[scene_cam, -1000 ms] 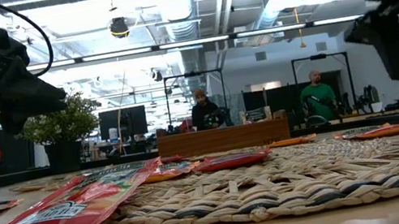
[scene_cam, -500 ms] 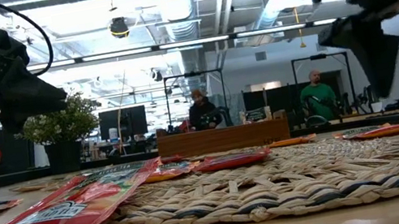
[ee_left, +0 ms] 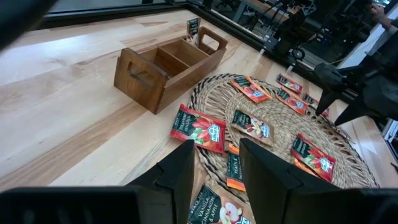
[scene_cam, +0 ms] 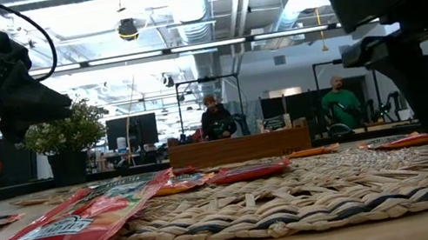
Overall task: Pick & Place Tea
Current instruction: Put the brown tea bag into the right section of the wooden organizer
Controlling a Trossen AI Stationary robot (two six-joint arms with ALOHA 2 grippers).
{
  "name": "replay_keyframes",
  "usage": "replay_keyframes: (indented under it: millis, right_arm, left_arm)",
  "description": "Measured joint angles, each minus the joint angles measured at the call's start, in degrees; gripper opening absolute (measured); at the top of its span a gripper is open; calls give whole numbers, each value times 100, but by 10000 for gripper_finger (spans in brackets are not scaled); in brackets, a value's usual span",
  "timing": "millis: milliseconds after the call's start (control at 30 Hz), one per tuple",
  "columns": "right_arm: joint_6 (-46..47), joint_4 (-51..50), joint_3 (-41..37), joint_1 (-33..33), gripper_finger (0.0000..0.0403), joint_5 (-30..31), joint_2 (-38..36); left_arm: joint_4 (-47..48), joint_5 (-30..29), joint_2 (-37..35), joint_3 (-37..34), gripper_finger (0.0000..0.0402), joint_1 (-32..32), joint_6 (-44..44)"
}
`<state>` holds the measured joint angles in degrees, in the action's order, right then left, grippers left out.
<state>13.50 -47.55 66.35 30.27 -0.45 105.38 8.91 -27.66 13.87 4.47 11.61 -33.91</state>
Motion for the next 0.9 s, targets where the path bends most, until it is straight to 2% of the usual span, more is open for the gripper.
replay_keyframes:
  millis: [533,900]
  right_arm:
    - [45,42,0,10,112,-5,0]
    - [55,135,-2,8,103,-116,0]
  left_arm:
    - [0,11,0,0,119,-1,-4]
    - [0,13,0,0,119,1,-4]
